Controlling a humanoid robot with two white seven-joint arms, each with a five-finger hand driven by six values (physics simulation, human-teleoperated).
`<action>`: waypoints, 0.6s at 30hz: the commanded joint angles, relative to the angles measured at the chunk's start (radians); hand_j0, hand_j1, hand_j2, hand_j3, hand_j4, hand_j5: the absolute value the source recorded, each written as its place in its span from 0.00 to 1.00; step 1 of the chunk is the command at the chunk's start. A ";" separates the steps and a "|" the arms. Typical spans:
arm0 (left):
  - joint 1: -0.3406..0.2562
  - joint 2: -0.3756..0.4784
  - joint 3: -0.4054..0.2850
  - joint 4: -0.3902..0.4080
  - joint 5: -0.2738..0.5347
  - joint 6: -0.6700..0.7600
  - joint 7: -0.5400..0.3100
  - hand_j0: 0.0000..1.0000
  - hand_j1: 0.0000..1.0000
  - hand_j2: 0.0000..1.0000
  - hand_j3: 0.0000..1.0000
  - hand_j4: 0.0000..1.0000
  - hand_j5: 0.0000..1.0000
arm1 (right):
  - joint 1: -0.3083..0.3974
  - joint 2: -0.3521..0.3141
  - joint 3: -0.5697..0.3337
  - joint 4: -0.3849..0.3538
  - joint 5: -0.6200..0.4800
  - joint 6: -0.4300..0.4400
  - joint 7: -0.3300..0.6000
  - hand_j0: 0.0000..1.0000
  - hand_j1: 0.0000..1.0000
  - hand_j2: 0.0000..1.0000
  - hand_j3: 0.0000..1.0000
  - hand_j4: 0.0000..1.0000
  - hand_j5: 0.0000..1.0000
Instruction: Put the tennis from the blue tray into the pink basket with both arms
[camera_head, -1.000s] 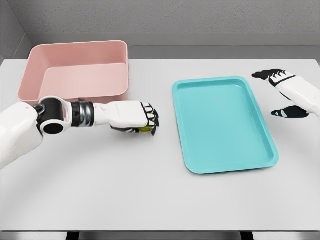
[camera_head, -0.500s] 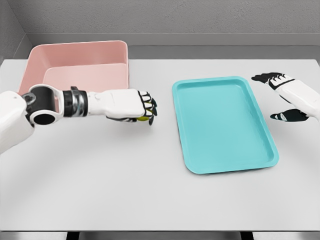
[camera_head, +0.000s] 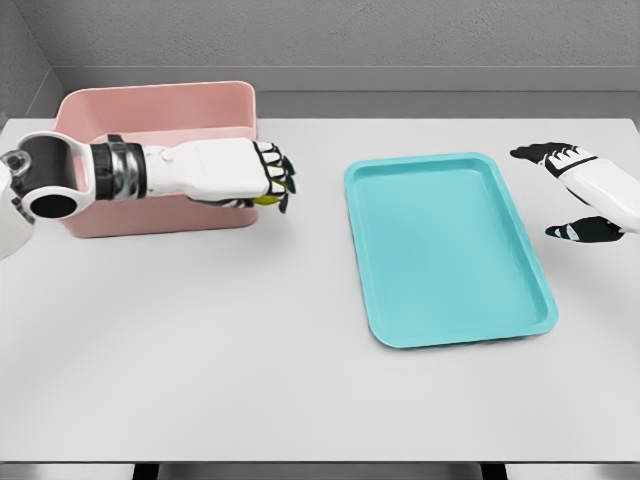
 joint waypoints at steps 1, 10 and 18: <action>-0.002 0.023 0.005 0.000 0.024 0.002 0.002 0.58 0.58 0.58 0.58 0.58 0.58 | 0.000 -0.002 0.000 0.000 -0.008 0.003 -0.001 1.00 1.00 1.00 1.00 1.00 1.00; -0.015 0.095 0.063 0.026 0.037 0.002 0.002 0.59 0.59 0.59 0.59 0.59 0.59 | 0.008 0.000 -0.014 -0.001 -0.008 0.003 -0.001 1.00 1.00 1.00 1.00 1.00 1.00; -0.015 0.109 0.094 0.137 0.063 0.002 0.003 0.59 0.59 0.59 0.59 0.59 0.59 | 0.012 0.000 -0.014 -0.001 -0.008 0.003 -0.001 1.00 1.00 1.00 1.00 1.00 1.00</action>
